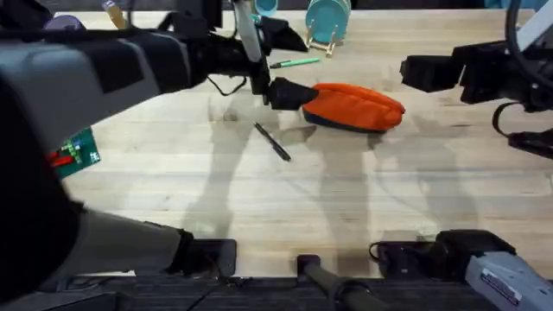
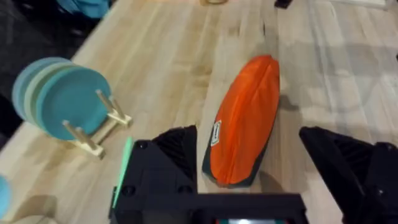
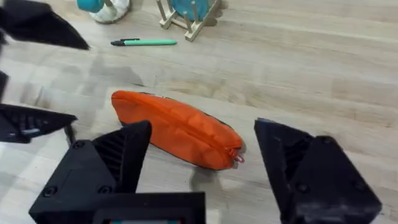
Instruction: Unzip the bag, pick up the pens from the table one at a time and place them inside, then zip the bag closed.
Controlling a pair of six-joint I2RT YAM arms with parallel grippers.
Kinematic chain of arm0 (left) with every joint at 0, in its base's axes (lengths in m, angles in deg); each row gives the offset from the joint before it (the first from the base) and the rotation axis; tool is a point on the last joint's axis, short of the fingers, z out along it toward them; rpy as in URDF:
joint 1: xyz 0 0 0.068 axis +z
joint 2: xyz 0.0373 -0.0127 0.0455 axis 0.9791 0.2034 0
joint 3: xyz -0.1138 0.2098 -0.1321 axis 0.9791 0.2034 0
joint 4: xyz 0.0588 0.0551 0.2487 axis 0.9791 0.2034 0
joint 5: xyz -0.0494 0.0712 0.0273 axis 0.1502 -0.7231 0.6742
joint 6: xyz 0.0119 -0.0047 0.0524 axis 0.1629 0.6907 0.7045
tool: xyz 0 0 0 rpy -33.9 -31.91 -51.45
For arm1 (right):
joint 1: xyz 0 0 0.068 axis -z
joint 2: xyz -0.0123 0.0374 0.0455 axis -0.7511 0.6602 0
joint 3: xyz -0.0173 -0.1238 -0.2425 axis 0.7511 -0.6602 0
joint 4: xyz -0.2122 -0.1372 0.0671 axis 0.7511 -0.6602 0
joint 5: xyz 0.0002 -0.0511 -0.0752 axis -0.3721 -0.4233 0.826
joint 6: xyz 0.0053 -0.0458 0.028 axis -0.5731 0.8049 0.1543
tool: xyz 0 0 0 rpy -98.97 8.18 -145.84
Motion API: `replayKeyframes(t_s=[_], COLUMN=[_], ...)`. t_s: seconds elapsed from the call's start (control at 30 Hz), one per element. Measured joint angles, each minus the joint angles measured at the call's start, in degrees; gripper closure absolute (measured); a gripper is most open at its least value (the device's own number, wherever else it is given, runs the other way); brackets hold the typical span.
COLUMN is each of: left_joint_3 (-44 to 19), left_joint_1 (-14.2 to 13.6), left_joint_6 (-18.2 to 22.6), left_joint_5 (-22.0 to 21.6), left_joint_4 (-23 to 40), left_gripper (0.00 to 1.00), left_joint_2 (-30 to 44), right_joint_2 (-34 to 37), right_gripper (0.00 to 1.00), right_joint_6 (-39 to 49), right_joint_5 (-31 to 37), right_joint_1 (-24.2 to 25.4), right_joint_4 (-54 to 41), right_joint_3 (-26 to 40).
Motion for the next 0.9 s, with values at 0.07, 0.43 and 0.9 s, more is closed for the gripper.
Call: replayKeyframes(t_s=[0.07, 0.43, 0.9], left_joint_3=[0.0, 0.0, 0.0], left_joint_1=[-0.76, -4.08, -4.62], left_joint_6=[0.12, 0.33, 0.35], left_joint_5=[-0.02, -1.33, -3.87], left_joint_4=[-1.44, -4.7, -5.69], left_gripper=[0.008, 0.007, 0.008], left_joint_2=[2.08, 8.53, 13.02], right_joint_2=[0.0, 0.0, 0.0], right_gripper=[0.005, 0.006, 0.005], right_joint_6=[0.31, 0.35, 0.38], right_joint_5=[0.0, 0.0, 0.0], right_joint_1=[0.0, 0.0, 0.0], right_joint_4=[0.04, 0.05, 0.09], right_joint_3=[0.02, 0.02, 0.02])
